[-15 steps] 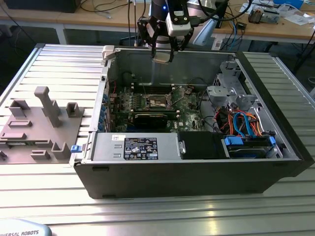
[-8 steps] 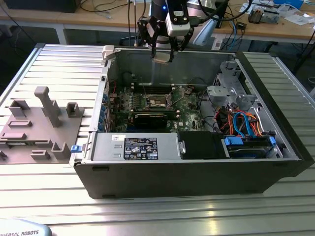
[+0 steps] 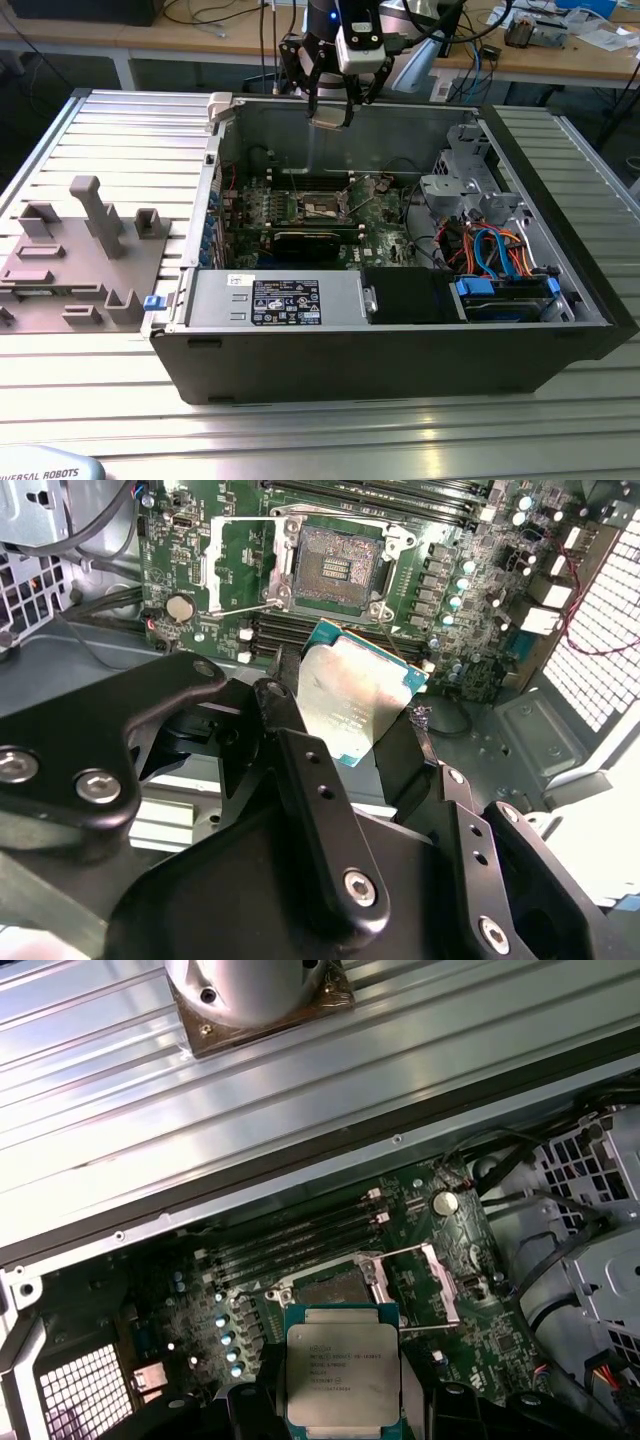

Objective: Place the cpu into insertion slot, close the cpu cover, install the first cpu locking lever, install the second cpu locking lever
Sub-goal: 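Place the cpu into insertion slot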

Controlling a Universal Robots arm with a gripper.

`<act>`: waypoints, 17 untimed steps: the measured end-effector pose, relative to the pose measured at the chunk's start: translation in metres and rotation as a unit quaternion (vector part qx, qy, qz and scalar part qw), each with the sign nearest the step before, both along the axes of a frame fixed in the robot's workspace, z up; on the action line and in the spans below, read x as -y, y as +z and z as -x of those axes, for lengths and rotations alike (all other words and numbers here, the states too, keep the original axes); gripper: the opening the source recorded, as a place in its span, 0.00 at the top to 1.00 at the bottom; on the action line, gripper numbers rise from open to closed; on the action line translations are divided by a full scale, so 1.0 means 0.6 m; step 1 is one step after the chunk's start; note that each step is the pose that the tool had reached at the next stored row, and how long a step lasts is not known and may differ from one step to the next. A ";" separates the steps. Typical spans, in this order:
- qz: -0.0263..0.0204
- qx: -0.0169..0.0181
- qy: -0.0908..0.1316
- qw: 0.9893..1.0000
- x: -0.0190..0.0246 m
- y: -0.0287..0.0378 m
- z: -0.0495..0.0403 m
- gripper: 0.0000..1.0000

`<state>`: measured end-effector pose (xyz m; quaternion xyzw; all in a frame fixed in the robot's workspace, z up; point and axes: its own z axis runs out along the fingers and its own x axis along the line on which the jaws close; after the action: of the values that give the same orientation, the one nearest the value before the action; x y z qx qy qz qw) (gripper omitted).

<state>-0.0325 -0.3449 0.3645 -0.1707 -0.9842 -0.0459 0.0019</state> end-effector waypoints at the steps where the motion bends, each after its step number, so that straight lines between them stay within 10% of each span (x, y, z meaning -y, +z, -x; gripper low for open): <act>1: 0.000 0.000 -0.001 1.000 0.0000 0.000 0.000 0.46; 17: 0.000 0.000 -0.015 1.000 0.0000 0.000 0.000 0.46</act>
<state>-0.0325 -0.3449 0.3644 -0.1850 -0.9817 -0.0459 0.0012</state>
